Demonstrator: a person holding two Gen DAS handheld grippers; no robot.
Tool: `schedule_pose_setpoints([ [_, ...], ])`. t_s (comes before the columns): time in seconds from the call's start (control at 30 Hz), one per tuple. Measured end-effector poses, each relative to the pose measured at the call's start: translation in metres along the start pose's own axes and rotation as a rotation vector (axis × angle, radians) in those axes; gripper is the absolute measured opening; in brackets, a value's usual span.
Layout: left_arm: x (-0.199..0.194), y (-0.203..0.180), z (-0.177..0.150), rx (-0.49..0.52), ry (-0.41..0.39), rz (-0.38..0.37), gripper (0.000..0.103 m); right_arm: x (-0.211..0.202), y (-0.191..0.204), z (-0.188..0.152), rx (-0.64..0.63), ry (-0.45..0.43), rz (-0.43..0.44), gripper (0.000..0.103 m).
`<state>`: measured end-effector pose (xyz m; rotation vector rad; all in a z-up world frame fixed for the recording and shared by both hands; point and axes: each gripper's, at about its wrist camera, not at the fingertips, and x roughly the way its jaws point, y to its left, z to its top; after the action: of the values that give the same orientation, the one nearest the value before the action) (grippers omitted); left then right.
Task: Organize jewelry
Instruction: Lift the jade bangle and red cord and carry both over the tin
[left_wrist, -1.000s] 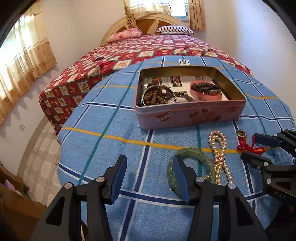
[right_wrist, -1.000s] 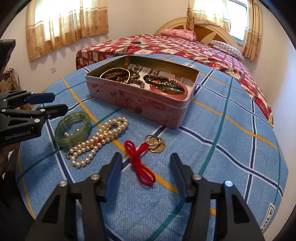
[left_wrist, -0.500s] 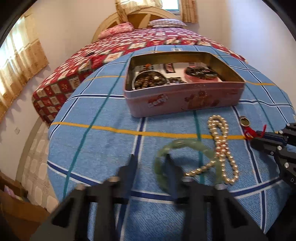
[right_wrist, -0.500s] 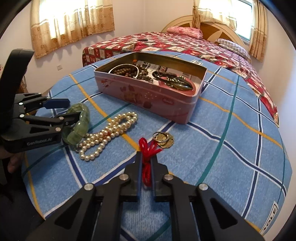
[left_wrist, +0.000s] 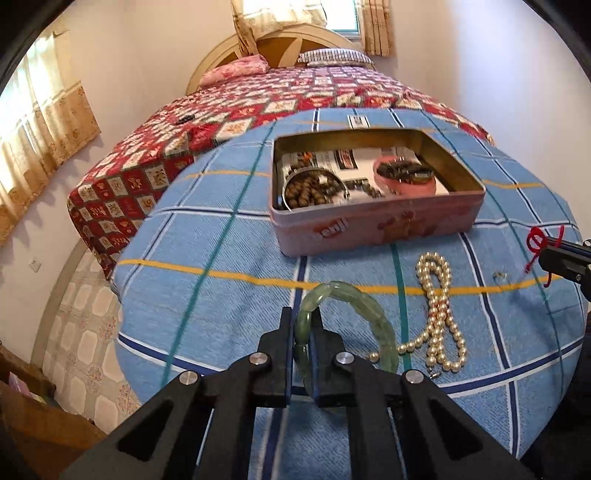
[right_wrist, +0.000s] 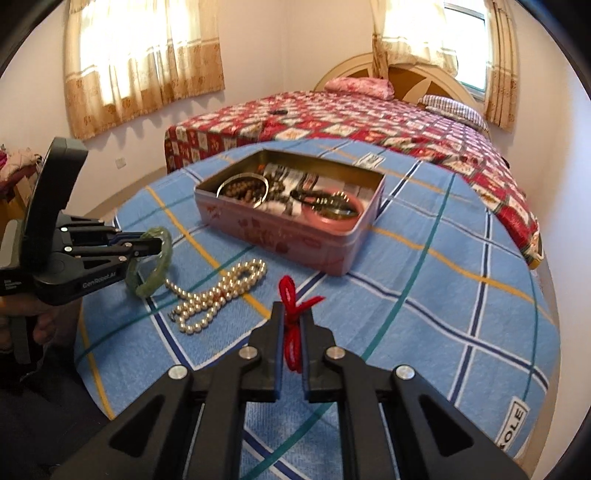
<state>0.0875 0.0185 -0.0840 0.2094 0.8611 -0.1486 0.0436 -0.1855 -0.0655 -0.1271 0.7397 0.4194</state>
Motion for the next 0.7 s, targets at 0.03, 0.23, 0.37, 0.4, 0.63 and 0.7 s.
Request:
schedule_pose_setpoints([
  [0.03, -0.002, 0.001, 0.001, 0.001, -0.006, 0.002, 0.006, -0.002, -0.001, 0.002, 0.001, -0.006, -0.001, 0.009],
  [0.23, -0.016, 0.004, 0.007, -0.004, -0.036, 0.001, 0.006, -0.009, -0.002, 0.008, 0.002, -0.032, -0.005, 0.009],
  [0.37, -0.026, 0.005, 0.012, -0.007, -0.062, 0.009, 0.006, -0.014, -0.005, 0.011, 0.008, -0.05, -0.005, 0.009],
  [0.4, -0.03, 0.005, 0.013, -0.006, -0.069, 0.012, 0.006, -0.015, -0.005, 0.012, 0.01, -0.055, -0.006, 0.009],
  [0.63, -0.039, 0.003, 0.02, -0.005, -0.093, 0.02, 0.006, -0.018, -0.007, 0.015, 0.011, -0.074, -0.011, 0.009],
  [0.7, -0.04, 0.003, 0.022, -0.009, -0.096, 0.026, 0.006, -0.018, -0.007, 0.016, 0.013, -0.077, -0.01, 0.009],
])
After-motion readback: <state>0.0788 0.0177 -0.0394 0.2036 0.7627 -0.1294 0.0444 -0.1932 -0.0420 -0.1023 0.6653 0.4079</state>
